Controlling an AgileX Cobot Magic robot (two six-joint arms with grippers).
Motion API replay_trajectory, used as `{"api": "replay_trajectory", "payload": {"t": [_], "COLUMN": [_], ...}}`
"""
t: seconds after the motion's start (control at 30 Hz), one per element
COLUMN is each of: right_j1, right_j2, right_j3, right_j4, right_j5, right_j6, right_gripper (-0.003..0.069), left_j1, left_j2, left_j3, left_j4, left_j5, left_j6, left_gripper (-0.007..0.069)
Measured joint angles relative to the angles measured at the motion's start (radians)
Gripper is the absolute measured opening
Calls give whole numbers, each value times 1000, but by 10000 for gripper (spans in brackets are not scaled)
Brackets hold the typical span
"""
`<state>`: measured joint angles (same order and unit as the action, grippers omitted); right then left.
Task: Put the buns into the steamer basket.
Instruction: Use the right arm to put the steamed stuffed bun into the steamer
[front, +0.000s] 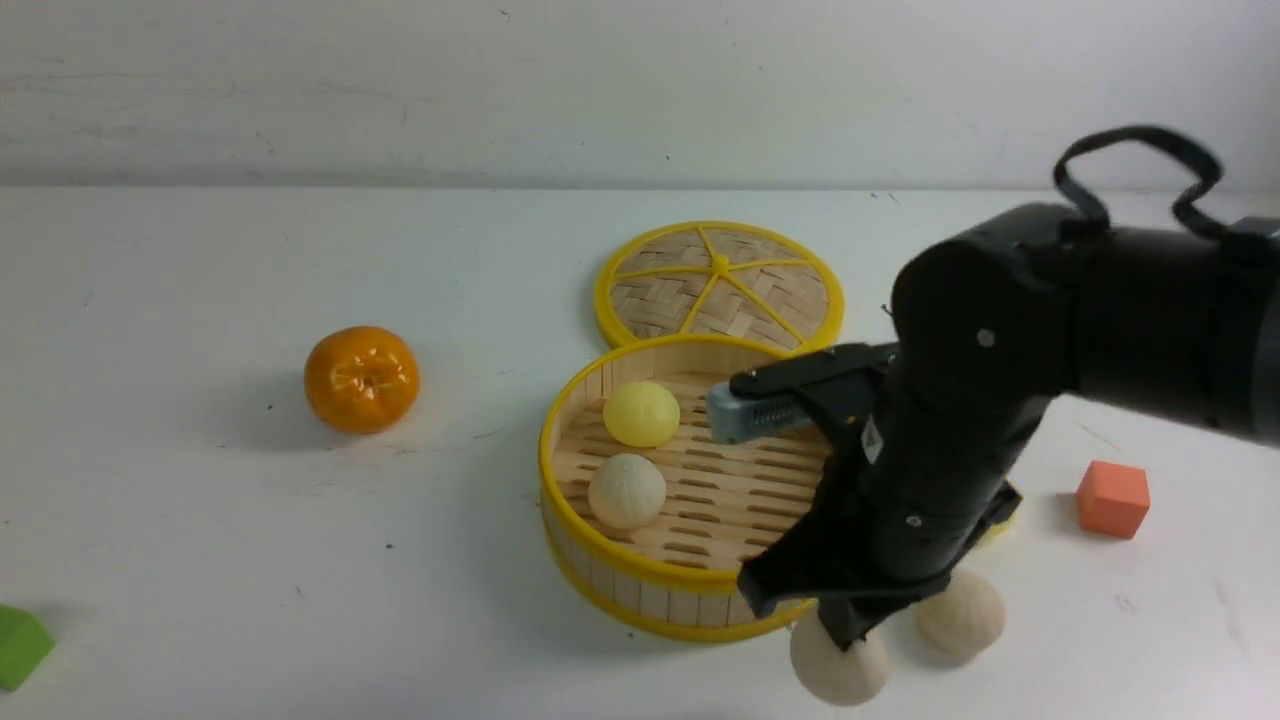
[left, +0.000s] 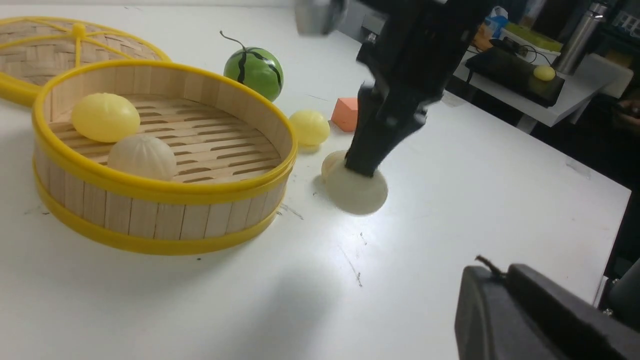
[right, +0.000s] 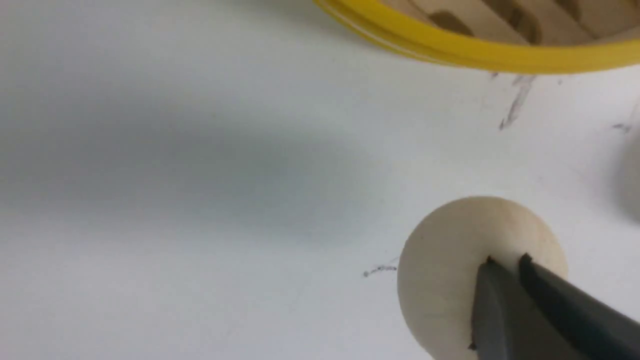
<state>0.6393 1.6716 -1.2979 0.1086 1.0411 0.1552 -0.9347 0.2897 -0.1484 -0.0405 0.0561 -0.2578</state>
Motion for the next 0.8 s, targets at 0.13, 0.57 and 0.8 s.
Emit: {"api": "replay_trajectory", "payload": {"t": [0.13,0.57,0.8], "right_j1": [-7,-81,-81], "right_j2": [2,315,359], "right_j3": [-100,-351,-357], "right_j4": [-3,9,37], "right_j5": [-41,-75,-61], "right_j6": [-26,-44,-44], "right_gripper": [-1,14,247], "left_j1": [0,0,0], "left_j2": [0,0,0], "left_j3": [0,0,0], "left_j4": [0,0,0], "left_j5": [0,0,0], "left_j6": [0,0,0], "left_gripper": [39,56,62]}}
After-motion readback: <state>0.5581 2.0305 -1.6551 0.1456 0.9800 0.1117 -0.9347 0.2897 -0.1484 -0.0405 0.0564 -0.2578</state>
